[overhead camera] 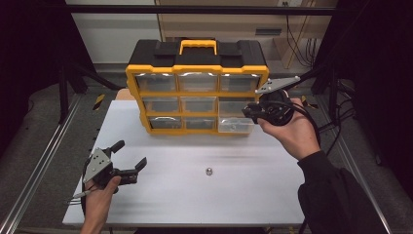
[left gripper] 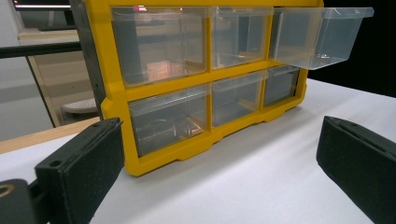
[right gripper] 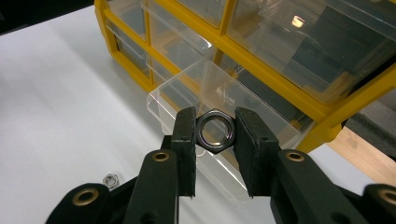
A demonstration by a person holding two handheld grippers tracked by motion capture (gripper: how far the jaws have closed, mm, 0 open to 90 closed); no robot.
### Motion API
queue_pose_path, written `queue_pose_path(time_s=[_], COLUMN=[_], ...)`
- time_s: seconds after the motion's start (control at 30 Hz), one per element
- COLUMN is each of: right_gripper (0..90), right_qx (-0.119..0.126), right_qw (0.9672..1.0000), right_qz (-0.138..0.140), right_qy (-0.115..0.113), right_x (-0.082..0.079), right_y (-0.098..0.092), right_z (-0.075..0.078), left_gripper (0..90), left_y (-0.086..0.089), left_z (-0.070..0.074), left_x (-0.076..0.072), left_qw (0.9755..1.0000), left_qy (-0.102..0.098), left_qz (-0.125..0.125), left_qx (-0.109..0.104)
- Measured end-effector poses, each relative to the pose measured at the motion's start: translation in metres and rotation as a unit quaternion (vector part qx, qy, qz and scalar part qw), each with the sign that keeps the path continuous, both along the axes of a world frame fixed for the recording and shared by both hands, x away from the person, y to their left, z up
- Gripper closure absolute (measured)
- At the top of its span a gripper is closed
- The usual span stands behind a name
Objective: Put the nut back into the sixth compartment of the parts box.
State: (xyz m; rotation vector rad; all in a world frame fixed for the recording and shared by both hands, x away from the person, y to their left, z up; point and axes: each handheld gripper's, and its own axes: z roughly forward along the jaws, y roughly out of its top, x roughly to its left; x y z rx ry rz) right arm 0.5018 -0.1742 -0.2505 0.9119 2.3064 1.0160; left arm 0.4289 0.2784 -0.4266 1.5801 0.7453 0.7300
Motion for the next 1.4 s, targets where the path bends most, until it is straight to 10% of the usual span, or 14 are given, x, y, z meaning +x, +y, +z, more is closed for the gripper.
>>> queue_pose_path(time_s=[1.4], right_gripper=[70.0], right_qx=[-0.022], right_qw=[0.9990], right_qz=[-0.014], right_qy=[0.037], right_x=[0.033], right_y=[0.011], right_z=[-0.007], left_gripper=[0.8], left_y=[0.000], left_z=[0.000], left_x=[0.000], left_qw=[1.0000], left_qy=[0.000], left_qz=[-0.001], left_qx=[0.001])
